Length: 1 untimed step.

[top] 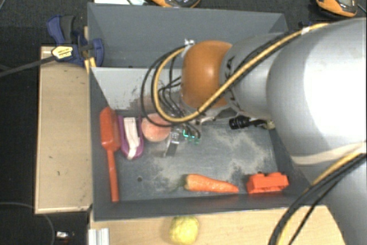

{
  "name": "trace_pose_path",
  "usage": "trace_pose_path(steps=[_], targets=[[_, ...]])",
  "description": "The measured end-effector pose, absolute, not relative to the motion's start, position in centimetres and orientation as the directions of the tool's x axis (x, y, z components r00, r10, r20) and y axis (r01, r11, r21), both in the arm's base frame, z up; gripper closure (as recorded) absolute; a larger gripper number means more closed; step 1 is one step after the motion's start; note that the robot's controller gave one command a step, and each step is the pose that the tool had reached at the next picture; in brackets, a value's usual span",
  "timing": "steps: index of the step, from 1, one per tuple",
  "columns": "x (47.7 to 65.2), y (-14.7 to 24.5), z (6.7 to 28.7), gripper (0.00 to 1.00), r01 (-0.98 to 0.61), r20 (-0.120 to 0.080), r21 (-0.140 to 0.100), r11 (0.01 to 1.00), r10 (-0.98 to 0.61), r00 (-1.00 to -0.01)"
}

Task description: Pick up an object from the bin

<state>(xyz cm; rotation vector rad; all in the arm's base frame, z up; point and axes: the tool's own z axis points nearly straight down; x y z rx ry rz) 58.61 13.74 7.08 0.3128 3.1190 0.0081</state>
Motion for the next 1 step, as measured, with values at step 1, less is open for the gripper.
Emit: trace_pose_path(steps=[1], targets=[[58.63, 13.72, 7.08, 1.00, 0.199, -0.007, 0.006, 0.980, 0.199, -0.980]])
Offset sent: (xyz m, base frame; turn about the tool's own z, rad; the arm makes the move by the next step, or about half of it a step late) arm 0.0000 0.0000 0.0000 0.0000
